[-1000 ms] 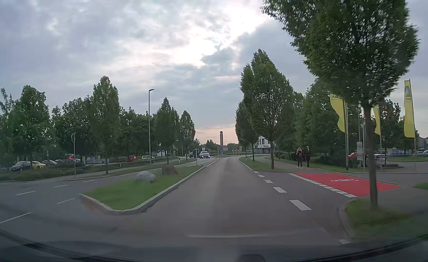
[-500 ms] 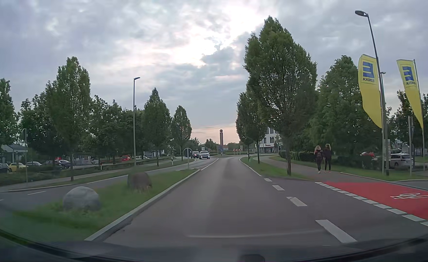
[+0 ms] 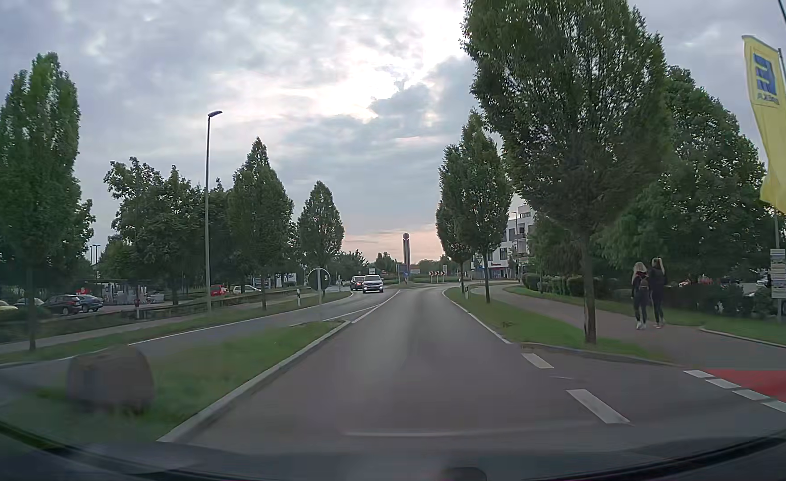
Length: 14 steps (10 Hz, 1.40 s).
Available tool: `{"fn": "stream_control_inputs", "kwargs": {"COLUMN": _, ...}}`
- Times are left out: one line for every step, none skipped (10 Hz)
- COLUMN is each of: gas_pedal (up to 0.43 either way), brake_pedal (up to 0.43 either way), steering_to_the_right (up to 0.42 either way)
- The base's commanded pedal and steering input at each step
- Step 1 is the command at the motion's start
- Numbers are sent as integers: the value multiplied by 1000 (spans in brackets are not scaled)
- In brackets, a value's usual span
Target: Follow the waypoints while adhering to traffic rules and regulations
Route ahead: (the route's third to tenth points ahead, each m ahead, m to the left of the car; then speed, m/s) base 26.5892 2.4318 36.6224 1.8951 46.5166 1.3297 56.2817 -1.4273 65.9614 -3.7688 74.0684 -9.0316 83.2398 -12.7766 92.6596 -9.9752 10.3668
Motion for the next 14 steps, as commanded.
{"fn": "stream_control_inputs", "kwargs": {"gas_pedal": 0, "brake_pedal": 0, "steering_to_the_right": -1}}
{"fn": "stream_control_inputs", "kwargs": {"gas_pedal": 0, "brake_pedal": 0, "steering_to_the_right": -1}}
{"fn": "stream_control_inputs", "kwargs": {"gas_pedal": 0, "brake_pedal": 0, "steering_to_the_right": -1}}
{"fn": "stream_control_inputs", "kwargs": {"gas_pedal": 0, "brake_pedal": 0, "steering_to_the_right": 0}}
{"fn": "stream_control_inputs", "kwargs": {"gas_pedal": 0, "brake_pedal": 0, "steering_to_the_right": 0}}
{"fn": "stream_control_inputs", "kwargs": {"gas_pedal": 0, "brake_pedal": 0, "steering_to_the_right": 0}}
{"fn": "stream_control_inputs", "kwargs": {"gas_pedal": 0, "brake_pedal": 0, "steering_to_the_right": 0}}
{"fn": "stream_control_inputs", "kwargs": {"gas_pedal": 0, "brake_pedal": 0, "steering_to_the_right": 0}}
{"fn": "stream_control_inputs", "kwargs": {"gas_pedal": 0, "brake_pedal": 0, "steering_to_the_right": 0}}
{"fn": "stream_control_inputs", "kwargs": {"gas_pedal": 0, "brake_pedal": 0, "steering_to_the_right": 0}}
{"fn": "stream_control_inputs", "kwargs": {"gas_pedal": 0, "brake_pedal": 0, "steering_to_the_right": 0}}
{"fn": "stream_control_inputs", "kwargs": {"gas_pedal": 0, "brake_pedal": 0, "steering_to_the_right": 0}}
{"fn": "stream_control_inputs", "kwargs": {"gas_pedal": 0, "brake_pedal": 0, "steering_to_the_right": 0}}
{"fn": "stream_control_inputs", "kwargs": {"gas_pedal": 67, "brake_pedal": 0, "steering_to_the_right": 0}}
